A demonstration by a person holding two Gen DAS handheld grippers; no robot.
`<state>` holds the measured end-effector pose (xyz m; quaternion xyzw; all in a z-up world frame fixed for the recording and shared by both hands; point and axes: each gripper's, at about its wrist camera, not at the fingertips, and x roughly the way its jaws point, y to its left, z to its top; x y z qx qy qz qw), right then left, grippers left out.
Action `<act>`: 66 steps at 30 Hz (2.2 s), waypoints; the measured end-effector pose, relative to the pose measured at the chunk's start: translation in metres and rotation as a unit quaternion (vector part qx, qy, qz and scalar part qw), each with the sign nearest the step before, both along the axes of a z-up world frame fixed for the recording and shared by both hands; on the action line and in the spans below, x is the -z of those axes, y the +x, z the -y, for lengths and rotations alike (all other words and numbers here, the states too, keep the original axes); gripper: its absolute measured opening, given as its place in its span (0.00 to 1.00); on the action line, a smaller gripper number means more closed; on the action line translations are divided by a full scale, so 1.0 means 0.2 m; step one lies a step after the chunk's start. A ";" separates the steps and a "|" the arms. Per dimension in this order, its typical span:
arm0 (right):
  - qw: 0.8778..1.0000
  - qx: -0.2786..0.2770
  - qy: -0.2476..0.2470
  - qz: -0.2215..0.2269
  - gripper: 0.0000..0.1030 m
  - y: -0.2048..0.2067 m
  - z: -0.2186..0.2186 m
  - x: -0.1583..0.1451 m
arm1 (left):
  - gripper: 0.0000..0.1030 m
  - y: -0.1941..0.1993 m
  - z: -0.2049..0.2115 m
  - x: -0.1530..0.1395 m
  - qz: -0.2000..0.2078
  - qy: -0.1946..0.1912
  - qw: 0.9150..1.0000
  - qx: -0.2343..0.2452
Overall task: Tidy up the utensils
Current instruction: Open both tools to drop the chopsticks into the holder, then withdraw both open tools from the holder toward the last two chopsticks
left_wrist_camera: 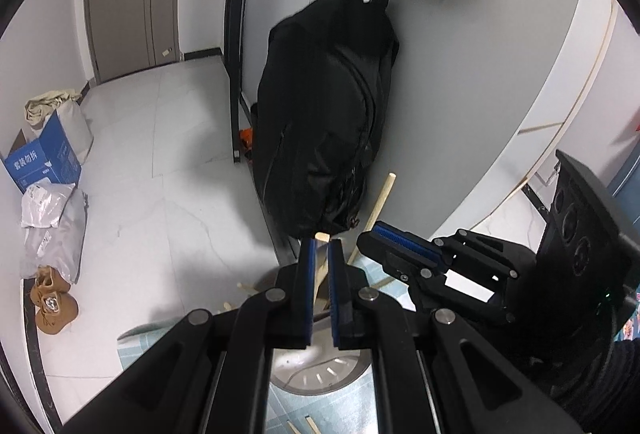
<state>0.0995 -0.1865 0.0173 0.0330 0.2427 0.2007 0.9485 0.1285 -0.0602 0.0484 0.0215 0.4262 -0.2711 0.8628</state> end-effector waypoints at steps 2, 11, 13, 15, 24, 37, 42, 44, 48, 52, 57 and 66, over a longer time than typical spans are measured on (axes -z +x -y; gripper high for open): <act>1.000 -0.004 -0.001 -0.007 0.05 0.00 -0.01 0.02 | 0.02 0.00 0.01 0.03 -0.015 -0.002 1.000 -0.002; 0.999 -0.027 -0.001 -0.043 0.19 -0.08 0.00 0.00 | 0.02 -0.04 -0.15 -0.01 -0.039 -0.067 0.996 -0.044; 0.999 -0.021 -0.001 -0.044 0.25 -0.12 0.00 -0.01 | 0.04 -0.09 -0.19 -0.03 -0.028 -0.055 0.996 -0.057; 0.999 -0.015 0.003 -0.042 0.29 -0.17 0.01 0.00 | 0.11 -0.16 -0.22 -0.05 -0.014 -0.044 0.996 -0.072; 0.999 0.015 0.031 -0.023 0.58 -0.41 0.03 -0.09 | 0.59 -0.36 -0.28 -0.14 0.060 -0.036 0.987 -0.146; 0.998 0.011 0.067 0.001 0.84 -0.65 -0.02 -0.17 | 0.79 -0.60 -0.33 -0.17 0.125 -0.025 0.972 -0.200; 0.999 0.002 0.053 0.007 0.94 -0.70 -0.08 -0.14 | 0.80 -0.65 -0.35 -0.13 0.134 -0.013 0.968 -0.212; 0.999 -0.003 0.048 0.005 0.95 -0.72 -0.10 -0.12 | 0.80 -0.67 -0.36 -0.09 0.137 -0.004 0.967 -0.216; 0.999 -0.017 0.030 -0.013 0.95 -0.74 -0.15 -0.03 | 0.80 -0.70 -0.40 0.03 0.128 -0.003 0.963 -0.237; 0.999 -0.015 0.013 -0.042 0.95 -0.73 -0.18 0.10 | 0.80 -0.70 -0.46 0.19 0.102 -0.026 0.959 -0.264; 0.996 -0.011 -0.015 -0.088 0.95 -0.72 -0.21 0.28 | 0.80 -0.69 -0.51 0.33 0.081 -0.012 0.956 -0.282; 0.977 -0.028 -0.052 -0.203 0.94 -0.58 -0.30 0.53 | 0.80 -0.67 -0.64 0.45 0.035 -0.003 0.949 -0.312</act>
